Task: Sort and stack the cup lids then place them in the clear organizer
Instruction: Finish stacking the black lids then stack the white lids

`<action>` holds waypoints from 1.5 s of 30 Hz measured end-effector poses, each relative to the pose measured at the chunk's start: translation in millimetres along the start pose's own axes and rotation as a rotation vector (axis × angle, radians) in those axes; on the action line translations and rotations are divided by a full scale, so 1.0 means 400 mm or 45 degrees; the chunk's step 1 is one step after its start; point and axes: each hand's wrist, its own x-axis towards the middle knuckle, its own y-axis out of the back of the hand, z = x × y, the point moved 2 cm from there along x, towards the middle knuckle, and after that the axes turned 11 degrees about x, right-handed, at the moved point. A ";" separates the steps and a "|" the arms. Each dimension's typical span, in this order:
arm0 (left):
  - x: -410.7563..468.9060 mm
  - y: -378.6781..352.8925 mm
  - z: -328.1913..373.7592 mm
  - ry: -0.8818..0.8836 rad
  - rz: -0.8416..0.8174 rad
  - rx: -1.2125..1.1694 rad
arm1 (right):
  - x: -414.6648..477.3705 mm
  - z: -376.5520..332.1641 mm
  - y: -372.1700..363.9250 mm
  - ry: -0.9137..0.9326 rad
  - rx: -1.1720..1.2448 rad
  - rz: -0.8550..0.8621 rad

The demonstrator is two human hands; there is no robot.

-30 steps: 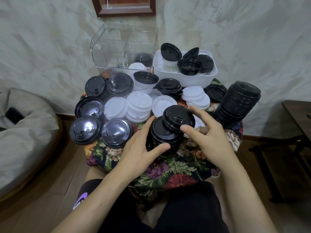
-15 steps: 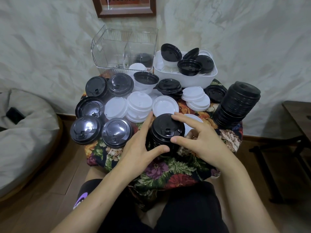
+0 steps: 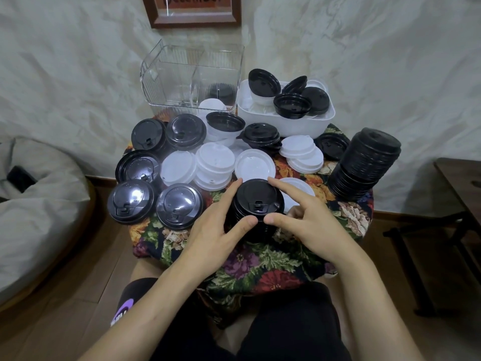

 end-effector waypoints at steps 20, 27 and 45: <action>-0.010 0.005 0.015 -0.050 -0.043 0.118 | -0.016 -0.001 -0.024 -0.005 0.072 -0.006; -0.001 -0.002 0.019 -0.015 0.016 0.021 | -0.009 0.013 -0.022 -0.003 0.085 0.005; 0.013 -0.009 0.031 0.033 0.139 0.015 | 0.223 -0.031 0.067 0.146 -0.114 0.514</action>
